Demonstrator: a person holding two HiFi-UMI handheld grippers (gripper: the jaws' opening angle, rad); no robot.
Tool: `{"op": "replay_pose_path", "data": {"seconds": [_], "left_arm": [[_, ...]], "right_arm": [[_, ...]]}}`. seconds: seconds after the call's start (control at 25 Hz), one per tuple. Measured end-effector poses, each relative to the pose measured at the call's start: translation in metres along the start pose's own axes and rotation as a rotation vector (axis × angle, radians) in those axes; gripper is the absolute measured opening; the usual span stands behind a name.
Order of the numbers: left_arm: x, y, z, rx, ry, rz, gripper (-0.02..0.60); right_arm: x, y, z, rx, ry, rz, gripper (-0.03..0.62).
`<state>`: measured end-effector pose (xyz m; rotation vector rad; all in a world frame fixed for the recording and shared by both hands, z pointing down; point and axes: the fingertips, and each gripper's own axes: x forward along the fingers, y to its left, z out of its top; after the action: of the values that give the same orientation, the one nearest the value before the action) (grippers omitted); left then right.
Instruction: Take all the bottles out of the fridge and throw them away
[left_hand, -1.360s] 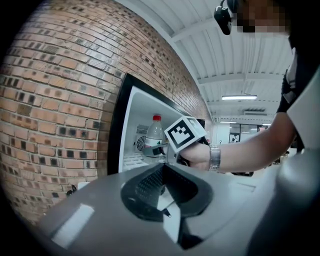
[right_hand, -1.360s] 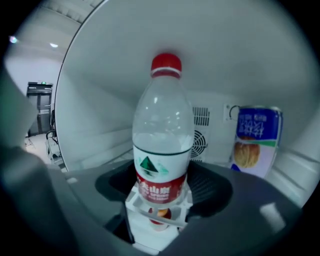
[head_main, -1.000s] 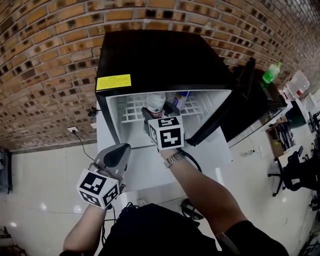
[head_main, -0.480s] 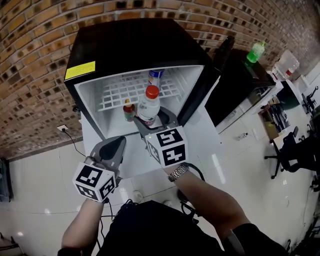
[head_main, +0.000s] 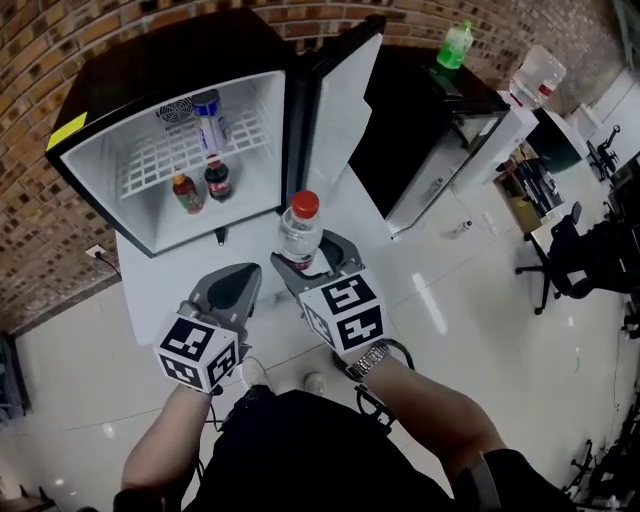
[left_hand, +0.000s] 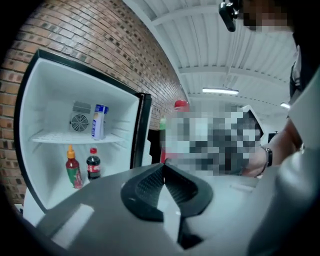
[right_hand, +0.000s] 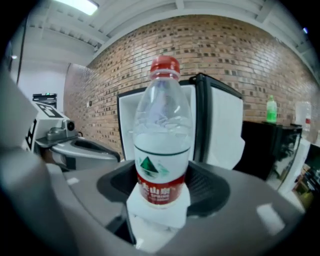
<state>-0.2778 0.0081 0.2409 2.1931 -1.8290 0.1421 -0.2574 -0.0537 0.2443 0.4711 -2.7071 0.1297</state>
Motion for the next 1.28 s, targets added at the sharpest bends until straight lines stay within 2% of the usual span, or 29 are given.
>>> {"op": "replay_pose_path", "data": {"seconds": [0.36, 0.56, 1.12, 1.28], "left_arm": [[0.073, -0.117, -0.066, 0.011, 0.138, -0.121, 0.003], [0.110, -0.163, -0.107, 0.021, 0.229, -0.191, 0.003], [0.171, -0.225, -0.231, 0.016, 0.470, -0.366, 0.003], [0.182, -0.233, -0.276, 0.005, 0.530, -0.384, 0.003]], "right_arm": [[-0.093, -0.066, -0.113, 0.094, 0.102, -0.064, 0.290], [-0.125, -0.088, -0.178, 0.164, 0.179, -0.093, 0.290], [-0.154, -0.110, -0.367, 0.472, 0.401, -0.203, 0.287], [-0.153, -0.108, -0.422, 0.558, 0.447, -0.236, 0.287]]}}
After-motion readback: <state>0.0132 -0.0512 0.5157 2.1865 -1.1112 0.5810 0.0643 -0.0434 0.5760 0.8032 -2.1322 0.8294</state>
